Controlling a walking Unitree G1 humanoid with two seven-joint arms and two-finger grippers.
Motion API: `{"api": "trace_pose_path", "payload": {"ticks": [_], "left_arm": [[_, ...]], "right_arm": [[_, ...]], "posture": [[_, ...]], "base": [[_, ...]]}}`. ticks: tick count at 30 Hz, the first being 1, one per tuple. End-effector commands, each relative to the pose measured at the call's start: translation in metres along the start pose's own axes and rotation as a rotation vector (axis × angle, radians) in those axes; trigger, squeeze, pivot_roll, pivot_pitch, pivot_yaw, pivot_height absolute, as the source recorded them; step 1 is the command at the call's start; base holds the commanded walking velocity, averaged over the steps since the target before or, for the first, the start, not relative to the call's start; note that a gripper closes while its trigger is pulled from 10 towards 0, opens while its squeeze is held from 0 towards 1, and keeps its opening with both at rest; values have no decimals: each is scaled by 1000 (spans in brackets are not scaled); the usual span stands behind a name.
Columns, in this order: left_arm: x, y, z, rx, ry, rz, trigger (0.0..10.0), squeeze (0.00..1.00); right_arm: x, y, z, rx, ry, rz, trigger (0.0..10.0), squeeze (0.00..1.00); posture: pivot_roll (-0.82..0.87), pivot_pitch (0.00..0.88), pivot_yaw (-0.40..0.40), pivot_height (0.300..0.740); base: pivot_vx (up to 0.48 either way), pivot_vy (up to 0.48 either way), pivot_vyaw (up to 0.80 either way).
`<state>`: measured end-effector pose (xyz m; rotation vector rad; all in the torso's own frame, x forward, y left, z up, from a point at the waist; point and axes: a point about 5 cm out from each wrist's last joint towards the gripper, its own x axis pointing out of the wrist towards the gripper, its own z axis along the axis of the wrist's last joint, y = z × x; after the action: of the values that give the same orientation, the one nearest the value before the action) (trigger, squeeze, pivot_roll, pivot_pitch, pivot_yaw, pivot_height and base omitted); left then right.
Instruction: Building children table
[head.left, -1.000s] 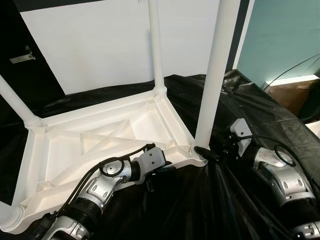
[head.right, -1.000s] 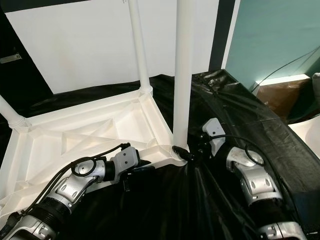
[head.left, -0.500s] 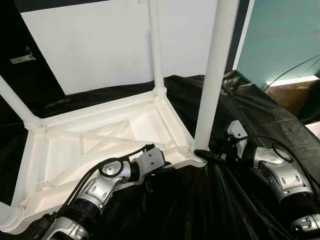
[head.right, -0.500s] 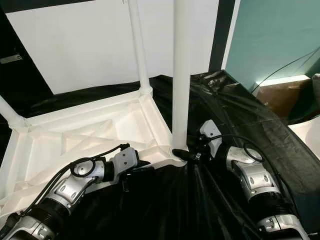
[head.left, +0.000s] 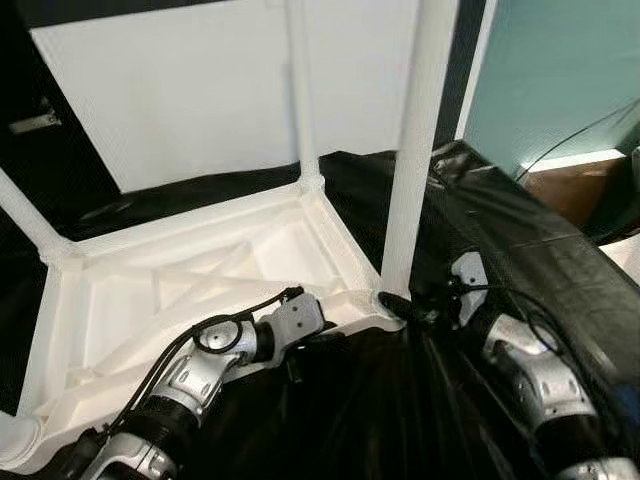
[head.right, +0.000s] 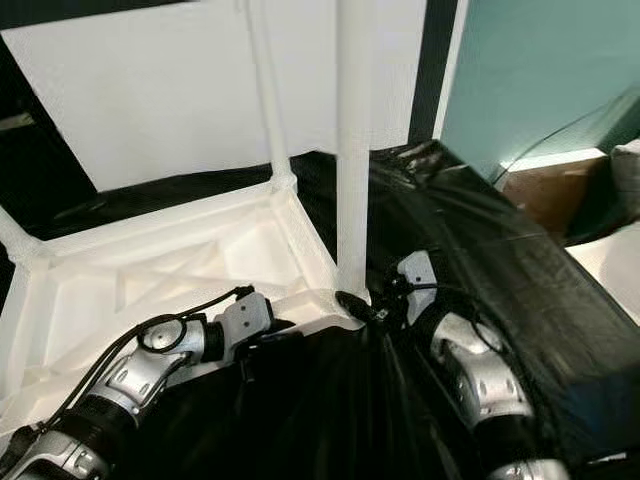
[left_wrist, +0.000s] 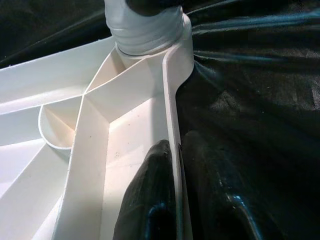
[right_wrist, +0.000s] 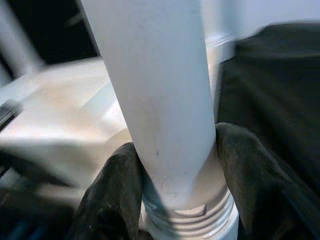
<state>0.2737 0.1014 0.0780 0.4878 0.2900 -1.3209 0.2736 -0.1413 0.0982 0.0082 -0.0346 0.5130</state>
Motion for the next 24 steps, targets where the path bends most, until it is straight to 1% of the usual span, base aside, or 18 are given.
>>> {"api": "trace_pose_path", "payload": {"ticks": [1, 2, 3, 4, 5, 7, 8, 11, 14, 15, 16, 17, 18, 19, 21, 23, 24], "left_arm": [[14, -54, -49, -144, 185, -264, 10000, 0], [13, -54, -50, -144, 186, -264, 10000, 0], [13, -54, -50, -144, 186, -264, 10000, 0], [12, -53, -50, -144, 190, -261, 10000, 0], [11, -52, -51, -143, 192, -260, 10000, 0], [11, -52, -51, -143, 193, -259, 10000, 0], [11, -52, -51, -142, 194, -261, 10000, 0], [11, -52, -51, -141, 193, -263, 10000, 0], [11, -52, -51, -139, 192, -266, 10000, 0], [11, -52, -51, -137, 193, -268, 10000, 0], [11, -52, -51, -137, 193, -269, 10000, 0], [11, -51, -51, -137, 193, -269, 10000, 0], [11, -51, -51, -138, 193, -268, 10000, 0], [11, -51, -51, -138, 193, -268, 10000, 0], [12, -52, -51, -139, 193, -268, 10000, 0], [12, -52, -51, -139, 193, -268, 10000, 0], [12, -52, -51, -141, 192, -268, 10000, 0]], "right_arm": [[-6, -18, 3, -2, -23, -243, 0, 0], [-10, -15, -3, 5, -4, -294, 0, 0], [-10, -15, -3, 5, -4, -294, 0, 0], [-14, -9, -10, 14, 14, -362, 0, 0], [-16, -7, -11, 18, 17, -388, 0, 0], [-16, -5, -12, 21, 17, -402, 0, 0], [-12, -2, -10, 15, 1, -419, 0, 0], [-10, -1, -7, 11, -7, -427, 0, 0], [-7, -2, -6, 4, -6, -410, 0, 0], [-4, 3, -5, -16, 3, -348, 6510, 0], [-2, 7, -3, -39, 2, -302, 10000, 0], [-2, 9, -2, -55, 1, -273, 10000, 0], [-2, 10, 2, -79, -16, -239, 10000, 1000], [-2, 10, 2, -79, -16, -239, 10000, 1000], [-1, 9, 9, -112, -45, -187, 10000, 1000], [-1, 9, 9, -112, -45, -187, 10000, 1000], [0, 5, 14, -131, -56, -150, 10000, 1000]], "posture": [[-30, 0, 10, 740], [-30, 0, 12, 740], [-30, 0, 12, 740], [-31, 0, 17, 740], [-31, 0, 17, 740], [-31, 0, 17, 740], [-35, 0, 21, 740], [-40, 0, 27, 740], [-41, 0, 28, 740], [-43, 0, 27, 740], [-43, 0, 26, 740], [-43, 0, 26, 740], [-43, 0, 26, 740], [-43, 0, 26, 740], [-43, 0, 22, 740], [-43, 0, 22, 740], [-49, 0, 21, 740]], "base": [[0, 0, 0], [0, 0, 0], [0, 0, 0], [0, 0, 0], [0, 0, 0], [0, 0, 0], [0, 0, 0], [0, 0, 0], [0, 0, 0], [0, 0, 0], [0, 0, 0], [0, 0, 0], [0, 0, 0], [0, 0, 0], [0, 0, 0], [0, 0, 0], [0, 0, 0]]}}
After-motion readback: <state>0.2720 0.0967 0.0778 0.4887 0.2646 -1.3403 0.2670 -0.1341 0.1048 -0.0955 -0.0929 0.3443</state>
